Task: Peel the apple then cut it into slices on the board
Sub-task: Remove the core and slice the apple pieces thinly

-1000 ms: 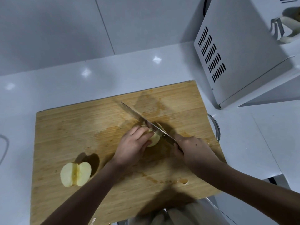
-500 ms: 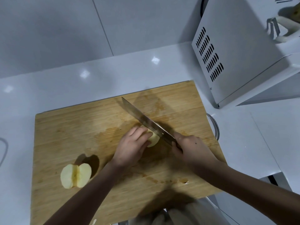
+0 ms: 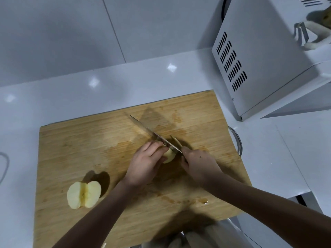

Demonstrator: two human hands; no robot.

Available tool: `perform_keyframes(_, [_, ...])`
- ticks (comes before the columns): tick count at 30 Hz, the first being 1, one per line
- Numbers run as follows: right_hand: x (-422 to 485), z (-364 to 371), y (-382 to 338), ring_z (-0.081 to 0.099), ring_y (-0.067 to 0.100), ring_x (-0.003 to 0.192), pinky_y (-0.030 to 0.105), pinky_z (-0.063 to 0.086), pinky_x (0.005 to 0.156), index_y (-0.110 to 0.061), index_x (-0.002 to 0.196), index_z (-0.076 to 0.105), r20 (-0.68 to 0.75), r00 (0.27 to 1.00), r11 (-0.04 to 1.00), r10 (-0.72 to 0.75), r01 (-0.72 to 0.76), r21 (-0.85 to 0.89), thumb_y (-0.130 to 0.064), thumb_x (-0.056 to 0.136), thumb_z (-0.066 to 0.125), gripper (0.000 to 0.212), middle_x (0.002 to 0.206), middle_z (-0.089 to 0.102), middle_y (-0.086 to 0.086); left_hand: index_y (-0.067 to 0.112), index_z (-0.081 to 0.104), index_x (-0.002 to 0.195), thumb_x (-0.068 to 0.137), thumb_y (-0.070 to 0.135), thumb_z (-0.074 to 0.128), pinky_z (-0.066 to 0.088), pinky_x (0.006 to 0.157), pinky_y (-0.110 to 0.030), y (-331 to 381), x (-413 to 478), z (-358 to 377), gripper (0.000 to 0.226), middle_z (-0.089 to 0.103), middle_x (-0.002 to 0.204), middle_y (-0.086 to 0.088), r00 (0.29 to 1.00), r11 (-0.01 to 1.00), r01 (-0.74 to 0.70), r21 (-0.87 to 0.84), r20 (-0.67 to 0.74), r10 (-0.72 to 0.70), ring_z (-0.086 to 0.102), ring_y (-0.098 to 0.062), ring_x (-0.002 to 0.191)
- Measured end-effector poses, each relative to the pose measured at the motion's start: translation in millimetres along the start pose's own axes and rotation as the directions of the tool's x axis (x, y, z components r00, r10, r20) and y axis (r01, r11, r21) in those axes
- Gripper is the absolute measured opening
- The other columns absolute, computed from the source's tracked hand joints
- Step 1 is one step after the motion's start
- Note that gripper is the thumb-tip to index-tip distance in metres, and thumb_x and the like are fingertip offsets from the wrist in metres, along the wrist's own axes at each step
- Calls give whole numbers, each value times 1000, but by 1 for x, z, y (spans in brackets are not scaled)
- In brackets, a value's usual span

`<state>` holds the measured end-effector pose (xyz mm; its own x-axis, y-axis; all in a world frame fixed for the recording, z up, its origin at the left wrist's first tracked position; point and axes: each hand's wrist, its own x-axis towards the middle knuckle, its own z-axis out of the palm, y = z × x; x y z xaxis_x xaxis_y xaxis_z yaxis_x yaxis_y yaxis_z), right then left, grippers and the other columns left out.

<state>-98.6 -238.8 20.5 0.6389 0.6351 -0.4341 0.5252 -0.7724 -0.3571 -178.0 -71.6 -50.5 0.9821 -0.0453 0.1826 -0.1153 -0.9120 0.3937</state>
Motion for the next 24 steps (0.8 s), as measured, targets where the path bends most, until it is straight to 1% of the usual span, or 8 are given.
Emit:
perform_keyframes(2, [2, -2, 3, 45, 15, 64, 24, 32, 53, -17, 99, 48, -5, 1000, 999, 1, -1, 36, -24, 97, 40, 12, 72, 46, -5, 12, 67, 107, 87, 30, 50, 51, 78, -32, -1, -2, 0, 32, 66, 107, -7, 1000, 1000, 8, 2, -11, -8, 49, -20, 103])
perform_keyframes(5, [-7, -10, 7, 43, 17, 63, 26, 31, 59, -21, 87, 39, -47, 999, 997, 5, -1, 74, -24, 96, 41, 9, 62, 37, -9, 11, 68, 104, 86, 29, 50, 52, 78, -32, 2, -2, 0, 31, 66, 106, -7, 999, 1000, 27, -7, -24, -27, 49, -19, 103])
perform_keyframes(8, [-21, -17, 8, 42, 12, 56, 25, 30, 50, -19, 103, 49, -72, 996, 998, -47, 50, 34, -25, 97, 38, 14, 58, 37, -11, 12, 66, 104, 84, 30, 51, 53, 76, -33, 2, -2, 1, 30, 65, 106, -6, 999, 999, 50, -23, -21, -50, 49, -19, 102])
perform_keyframes(12, [-26, -21, 4, 45, 12, 58, 24, 33, 52, -20, 117, 47, -47, 996, 997, -78, 77, -25, -27, 98, 35, 24, 62, 39, -10, 13, 66, 104, 84, 31, 51, 53, 73, -33, 3, -2, 0, 31, 66, 105, -4, 998, 998, 54, -25, -20, -55, 48, -17, 100])
perform_keyframes(16, [-22, -18, 2, 38, 4, 52, 18, 28, 46, -18, 114, 46, -19, 998, 998, -61, 61, -27, -25, 98, 35, 21, 61, 37, -10, 13, 67, 103, 84, 30, 50, 52, 73, -30, 4, -1, -1, 31, 66, 104, -4, 998, 999, 42, -28, -37, -43, 48, -15, 98])
perform_keyframes(18, [-17, -13, -1, 37, 7, 53, 20, 26, 45, -16, 110, 47, -5, 999, 998, -40, 40, -38, -24, 98, 36, 19, 62, 37, -10, 13, 67, 104, 85, 30, 49, 50, 73, -28, 4, -2, -1, 32, 66, 104, -4, 999, 999, 30, -23, -42, -31, 48, -15, 99])
perform_keyframes(20, [-10, -7, -4, 41, 14, 60, 25, 30, 52, -15, 107, 48, 11, 1000, 999, -8, 9, -35, -24, 98, 36, 17, 68, 42, -6, 13, 66, 106, 86, 30, 49, 50, 74, -28, 4, -2, -1, 31, 66, 105, -4, 998, 999, 24, -22, -51, -25, 49, -16, 100])
perform_keyframes(24, [-1, -2, -2, 42, 17, 66, 26, 32, 61, -15, 102, 49, 27, 999, 999, 27, -28, 18, -23, 97, 38, 14, 76, 46, -2, 12, 67, 105, 87, 30, 50, 52, 76, -30, 2, -4, 1, 31, 67, 105, -6, 998, 999, 34, -16, -57, -35, 49, -17, 102])
